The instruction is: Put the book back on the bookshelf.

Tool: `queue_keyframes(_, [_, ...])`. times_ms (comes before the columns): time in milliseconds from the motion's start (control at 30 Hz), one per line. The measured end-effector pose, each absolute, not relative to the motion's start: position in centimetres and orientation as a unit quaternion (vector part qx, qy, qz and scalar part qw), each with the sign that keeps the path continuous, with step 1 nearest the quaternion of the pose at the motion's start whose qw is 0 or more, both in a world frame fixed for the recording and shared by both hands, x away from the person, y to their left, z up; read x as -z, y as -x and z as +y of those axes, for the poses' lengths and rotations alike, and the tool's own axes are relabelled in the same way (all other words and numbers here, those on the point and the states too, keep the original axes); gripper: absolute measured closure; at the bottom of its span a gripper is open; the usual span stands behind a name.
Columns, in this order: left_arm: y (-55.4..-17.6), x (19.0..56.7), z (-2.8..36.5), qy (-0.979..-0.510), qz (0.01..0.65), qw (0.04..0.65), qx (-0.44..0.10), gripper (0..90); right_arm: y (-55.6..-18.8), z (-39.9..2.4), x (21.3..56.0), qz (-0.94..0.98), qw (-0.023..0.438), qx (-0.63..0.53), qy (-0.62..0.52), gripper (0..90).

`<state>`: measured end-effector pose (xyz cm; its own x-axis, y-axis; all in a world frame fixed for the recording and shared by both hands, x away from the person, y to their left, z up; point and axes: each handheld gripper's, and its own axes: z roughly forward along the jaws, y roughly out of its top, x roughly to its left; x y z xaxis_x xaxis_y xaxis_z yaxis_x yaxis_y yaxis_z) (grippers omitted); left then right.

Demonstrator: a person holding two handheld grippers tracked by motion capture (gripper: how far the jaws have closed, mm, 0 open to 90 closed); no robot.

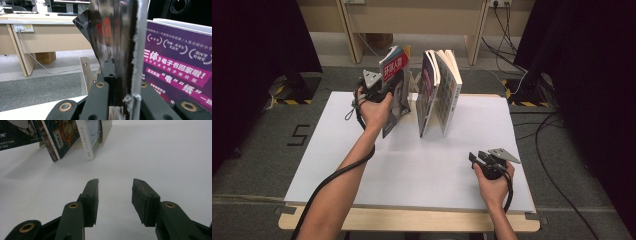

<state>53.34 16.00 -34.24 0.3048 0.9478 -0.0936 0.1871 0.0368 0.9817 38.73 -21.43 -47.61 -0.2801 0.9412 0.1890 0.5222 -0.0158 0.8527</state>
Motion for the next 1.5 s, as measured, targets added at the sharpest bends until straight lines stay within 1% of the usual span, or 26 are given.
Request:
queue_keyframes(700, [-54.1, 34.4, 15.3, -0.587, 0.469, 0.549, -0.366, 86.1, -38.7, -21.4, 47.6, 0.664, 0.233, -0.449, -0.55, 57.6])
queue_keyframes(1067, [-54.4, 35.0, 14.6, -0.592, 0.463, 0.547, -0.369, 86.1, -38.7, -21.4, 47.6, 0.663, 0.232, -0.45, -0.552, 57.6])
queue_keyframes(1333, [-54.7, 35.4, 14.9, -0.587, 0.462, 0.555, -0.367, 86.1, -38.7, -21.3, 47.7, 0.664, 0.232, -0.449, -0.551, 57.6])
queue_keyframes(1500, [-54.7, 35.9, 14.9, -0.592, 0.455, 0.552, -0.372, 86.0, -38.7, -21.3, 47.8, 0.663, 0.226, -0.448, -0.556, 57.6])
